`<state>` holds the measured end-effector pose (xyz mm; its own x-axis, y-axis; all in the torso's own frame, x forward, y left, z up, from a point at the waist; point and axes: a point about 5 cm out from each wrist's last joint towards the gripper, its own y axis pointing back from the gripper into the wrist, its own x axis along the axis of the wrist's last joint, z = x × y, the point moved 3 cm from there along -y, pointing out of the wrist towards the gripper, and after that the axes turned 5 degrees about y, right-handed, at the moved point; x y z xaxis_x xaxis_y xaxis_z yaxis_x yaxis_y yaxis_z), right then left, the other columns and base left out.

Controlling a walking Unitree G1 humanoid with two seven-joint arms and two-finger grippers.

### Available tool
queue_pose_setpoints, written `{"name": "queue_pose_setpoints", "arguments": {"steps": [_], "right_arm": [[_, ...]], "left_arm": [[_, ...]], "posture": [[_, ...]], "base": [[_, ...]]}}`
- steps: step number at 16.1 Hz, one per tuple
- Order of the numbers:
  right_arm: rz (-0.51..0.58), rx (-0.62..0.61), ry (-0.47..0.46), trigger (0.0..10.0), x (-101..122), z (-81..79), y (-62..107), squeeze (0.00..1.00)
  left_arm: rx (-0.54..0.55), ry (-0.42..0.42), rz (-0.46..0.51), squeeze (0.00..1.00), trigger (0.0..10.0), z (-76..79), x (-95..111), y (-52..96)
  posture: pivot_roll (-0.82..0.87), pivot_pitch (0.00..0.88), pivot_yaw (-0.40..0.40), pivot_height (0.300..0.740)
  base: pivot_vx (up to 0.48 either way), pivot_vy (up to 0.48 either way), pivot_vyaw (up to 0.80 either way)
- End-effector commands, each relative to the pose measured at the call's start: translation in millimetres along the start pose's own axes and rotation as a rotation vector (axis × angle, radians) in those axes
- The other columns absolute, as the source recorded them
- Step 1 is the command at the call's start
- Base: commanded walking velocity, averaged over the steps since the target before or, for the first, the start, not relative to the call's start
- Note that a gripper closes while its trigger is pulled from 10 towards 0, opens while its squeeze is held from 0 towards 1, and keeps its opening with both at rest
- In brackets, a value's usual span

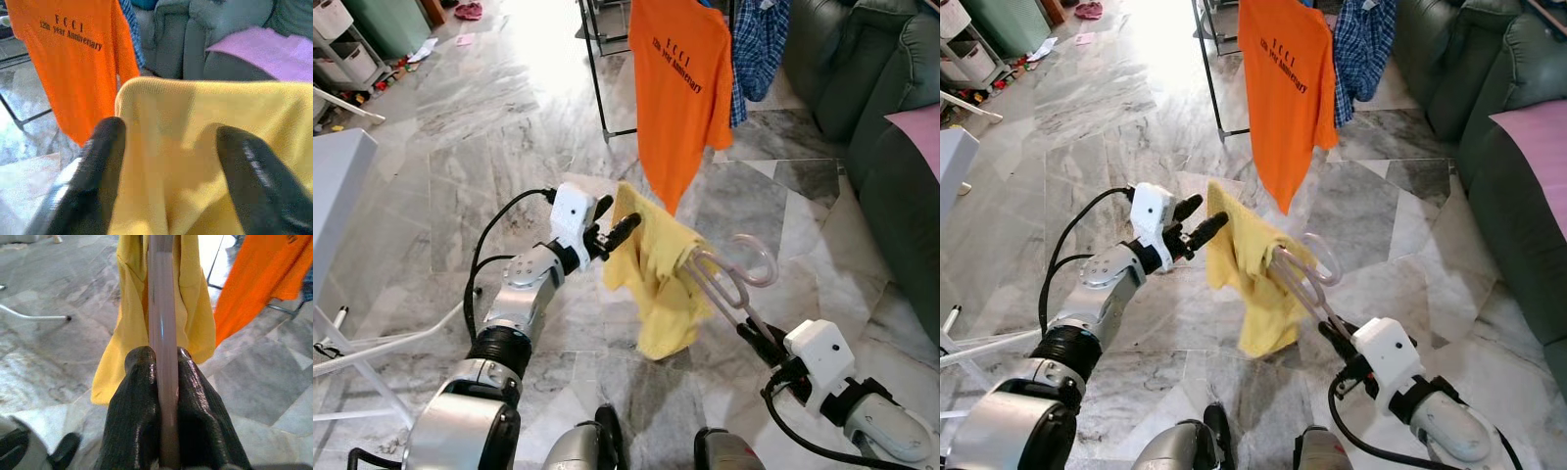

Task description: Hang hanger

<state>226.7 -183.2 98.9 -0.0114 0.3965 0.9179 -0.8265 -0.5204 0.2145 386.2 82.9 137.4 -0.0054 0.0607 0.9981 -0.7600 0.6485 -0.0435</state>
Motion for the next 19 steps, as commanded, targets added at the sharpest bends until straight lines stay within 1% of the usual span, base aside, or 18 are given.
{"name": "queue_pose_setpoints", "arguments": {"steps": [1,3,5,6,8,9,10,11,13,16,19], "right_arm": [[0.094,0.034,0.003,10.0,23,-4.3,0.4,0.00],[0.107,0.074,-0.010,10.0,31,-7.1,4.0,0.00],[0.112,0.110,-0.026,10.0,35,-10.3,6.8,0.00],[0.115,0.151,-0.047,10.0,40,-14.3,10.2,0.00],[0.108,0.170,-0.051,10.0,41,-16.3,12.3,0.00],[0.098,0.170,-0.048,10.0,39,-15.7,13.3,0.00],[0.094,0.170,-0.049,10.0,39,-15.7,13.7,0.00],[0.091,0.171,-0.053,10.0,39,-16.4,14.0,0.00],[0.086,0.173,-0.056,10.0,40,-16.6,14.3,0.00],[0.074,0.174,-0.054,10.0,37,-16.1,14.9,0.00],[0.062,0.169,-0.053,10.0,33,-15.3,14.8,0.00]], "left_arm": [[0.008,-0.037,-0.019,1.00,10.0,-7.5,-2,4.9],[0.021,-0.063,-0.050,1.00,10.0,-13.1,-6,7.7],[0.018,-0.067,-0.066,1.00,10.0,-14.5,-10,9.1],[0.018,-0.073,-0.078,1.00,10.0,-15.2,-13,10.2],[0.030,-0.080,-0.083,1.00,10.0,-16.7,-14,10.6],[0.044,-0.086,-0.087,1.00,1.9,-18.4,-15,11.4],[0.043,-0.077,-0.088,0.00,0.0,-18.6,-16,12.0],[0.055,-0.088,-0.109,0.00,0.0,-20.4,-20,14.2],[0.070,-0.088,-0.113,0.00,0.0,-23.0,-21,15.8],[0.124,-0.096,-0.115,0.00,0.0,-32.0,-19,18.3],[0.138,-0.087,-0.108,0.00,0.0,-35.0,-17,18.7]], "posture": [[-0.29,0.219,0.158,0.740],[-0.29,0.220,0.157,0.740],[-0.29,0.220,0.156,0.740],[-0.29,0.220,0.156,0.740],[-0.30,0.220,0.157,0.740],[-0.30,0.221,0.157,0.740],[-0.30,0.222,0.158,0.740],[-0.30,0.222,0.157,0.740],[-0.30,0.222,0.157,0.740],[-0.30,0.220,0.156,0.740],[-0.30,0.219,0.156,0.740]], "base": [[0.000,0.000,0.00],[0.000,0.000,0.00],[0.000,0.000,0.00],[0.000,0.000,0.00],[0.000,0.000,0.00],[0.000,0.000,0.00],[0.000,0.000,0.00],[0.000,0.000,0.00],[0.000,0.000,0.00],[0.000,0.000,0.00],[0.000,0.000,0.00]]}}
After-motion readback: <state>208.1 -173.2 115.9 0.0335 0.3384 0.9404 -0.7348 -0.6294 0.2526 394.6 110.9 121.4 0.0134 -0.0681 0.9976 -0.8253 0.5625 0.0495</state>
